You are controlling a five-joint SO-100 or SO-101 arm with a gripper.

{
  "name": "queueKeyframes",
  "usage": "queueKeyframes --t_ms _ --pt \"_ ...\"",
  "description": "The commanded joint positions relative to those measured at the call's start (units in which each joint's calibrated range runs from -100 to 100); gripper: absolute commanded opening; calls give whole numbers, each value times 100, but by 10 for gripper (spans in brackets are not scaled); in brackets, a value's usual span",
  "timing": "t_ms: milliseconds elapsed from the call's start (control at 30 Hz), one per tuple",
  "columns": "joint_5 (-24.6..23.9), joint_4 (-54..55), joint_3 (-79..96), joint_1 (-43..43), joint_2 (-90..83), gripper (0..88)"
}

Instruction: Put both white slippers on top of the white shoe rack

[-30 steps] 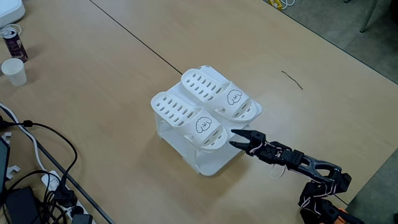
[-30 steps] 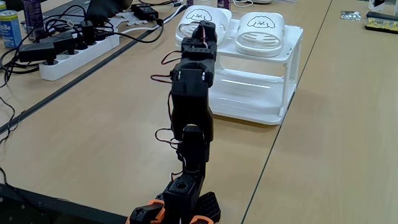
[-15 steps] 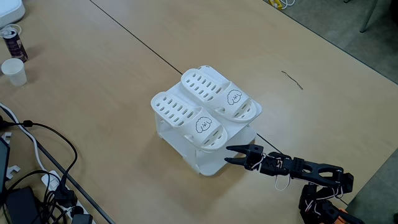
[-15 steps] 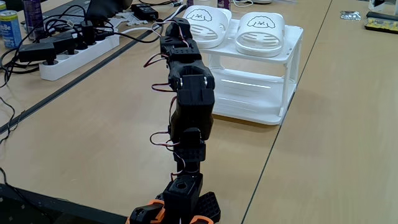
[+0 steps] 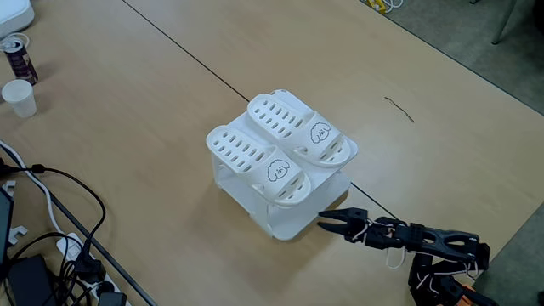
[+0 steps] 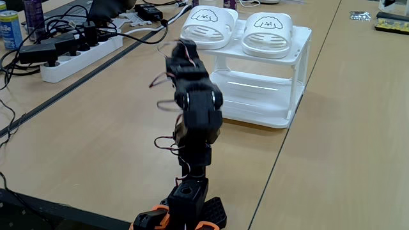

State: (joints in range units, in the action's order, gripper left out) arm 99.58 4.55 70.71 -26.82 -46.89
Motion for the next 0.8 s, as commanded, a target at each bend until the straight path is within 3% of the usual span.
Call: queueKeyframes --t_ms 0,233,467,600,767 --pt "42 89 998 568 -1424 9" --pt "42 115 2442 1900 -3645 8" --pt "42 624 2785 2386 -5286 8" --pt "42 1668 2397 2402 -5219 8" --pt "42 4075 2397 2353 -5236 8"
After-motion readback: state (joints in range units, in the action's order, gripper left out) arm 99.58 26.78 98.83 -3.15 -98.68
